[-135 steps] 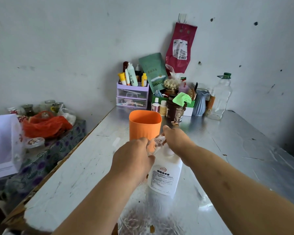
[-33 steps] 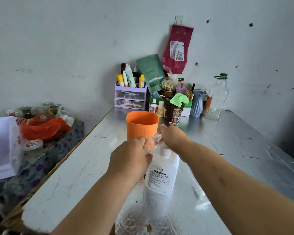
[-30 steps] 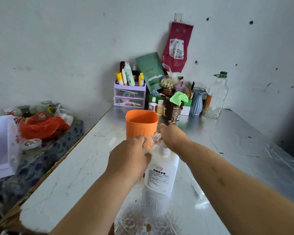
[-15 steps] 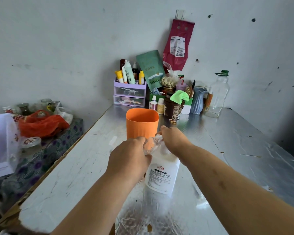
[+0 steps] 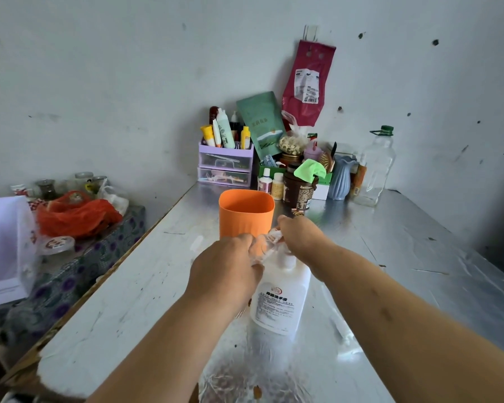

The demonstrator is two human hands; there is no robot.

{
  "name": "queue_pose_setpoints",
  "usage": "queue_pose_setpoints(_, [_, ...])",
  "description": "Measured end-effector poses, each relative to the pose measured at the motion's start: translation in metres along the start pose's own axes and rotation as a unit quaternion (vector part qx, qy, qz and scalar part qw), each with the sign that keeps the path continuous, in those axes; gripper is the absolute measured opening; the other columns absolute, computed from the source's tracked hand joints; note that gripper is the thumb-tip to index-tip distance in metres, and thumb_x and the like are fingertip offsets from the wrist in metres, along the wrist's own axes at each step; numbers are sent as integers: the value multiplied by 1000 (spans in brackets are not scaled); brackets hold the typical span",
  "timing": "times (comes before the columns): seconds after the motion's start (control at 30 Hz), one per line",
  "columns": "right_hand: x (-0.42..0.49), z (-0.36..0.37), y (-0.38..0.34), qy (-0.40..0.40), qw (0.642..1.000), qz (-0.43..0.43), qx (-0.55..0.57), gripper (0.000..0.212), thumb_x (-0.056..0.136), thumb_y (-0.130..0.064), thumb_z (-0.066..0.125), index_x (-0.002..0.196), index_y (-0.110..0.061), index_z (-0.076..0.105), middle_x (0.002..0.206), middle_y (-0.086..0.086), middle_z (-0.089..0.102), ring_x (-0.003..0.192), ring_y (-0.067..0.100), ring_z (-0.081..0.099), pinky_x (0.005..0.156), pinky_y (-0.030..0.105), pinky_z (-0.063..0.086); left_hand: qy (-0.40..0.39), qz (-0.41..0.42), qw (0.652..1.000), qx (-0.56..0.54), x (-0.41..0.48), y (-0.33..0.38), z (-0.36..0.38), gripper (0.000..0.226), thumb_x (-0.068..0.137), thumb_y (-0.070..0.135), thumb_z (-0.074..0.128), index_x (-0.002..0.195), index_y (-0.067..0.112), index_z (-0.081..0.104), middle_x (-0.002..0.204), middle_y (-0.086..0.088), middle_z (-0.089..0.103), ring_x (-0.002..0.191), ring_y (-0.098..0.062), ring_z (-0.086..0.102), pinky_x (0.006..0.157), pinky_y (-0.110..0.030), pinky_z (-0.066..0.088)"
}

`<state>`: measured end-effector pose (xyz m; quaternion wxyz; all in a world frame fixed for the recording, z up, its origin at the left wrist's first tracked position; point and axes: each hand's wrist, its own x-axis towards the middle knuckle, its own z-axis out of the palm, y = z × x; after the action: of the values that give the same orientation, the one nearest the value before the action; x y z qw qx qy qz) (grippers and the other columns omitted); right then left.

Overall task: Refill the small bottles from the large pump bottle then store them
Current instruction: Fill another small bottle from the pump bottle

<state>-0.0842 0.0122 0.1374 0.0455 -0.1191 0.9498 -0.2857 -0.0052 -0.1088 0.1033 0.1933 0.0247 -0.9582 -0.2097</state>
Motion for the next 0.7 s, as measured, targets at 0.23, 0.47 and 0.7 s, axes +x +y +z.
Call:
queue_pose_setpoints(0.23, [2, 6, 3, 0, 1000, 3, -13, 14, 102, -6, 27, 99, -11, 40, 127, 33, 51, 119, 43, 51, 97, 46, 41, -2, 1, 1000, -6, 3, -4, 7, 22, 89, 39, 63, 108, 29, 59, 108, 6, 69, 76, -13, 54, 65, -24, 42])
queue_pose_setpoints(0.47, [4, 10, 6, -15, 1000, 10, -25, 23, 102, -6, 26, 107, -7, 49, 129, 30, 51, 120, 41, 50, 96, 44, 41, -18, -8, 1000, 1, 0, -6, 10, 22, 89, 41, 63, 108, 30, 59, 109, 6, 69, 83, -15, 63, 69, -26, 47])
queue_pose_setpoints(0.7, [5, 0, 2, 8, 998, 11, -60, 36, 103, -14, 25, 125, -1, 50, 125, 25, 54, 118, 40, 51, 102, 51, 39, -11, -7, 1000, 3, -1, 0, 2, 24, 90, 42, 62, 109, 29, 58, 109, 6, 69, 86, -15, 65, 73, -28, 52])
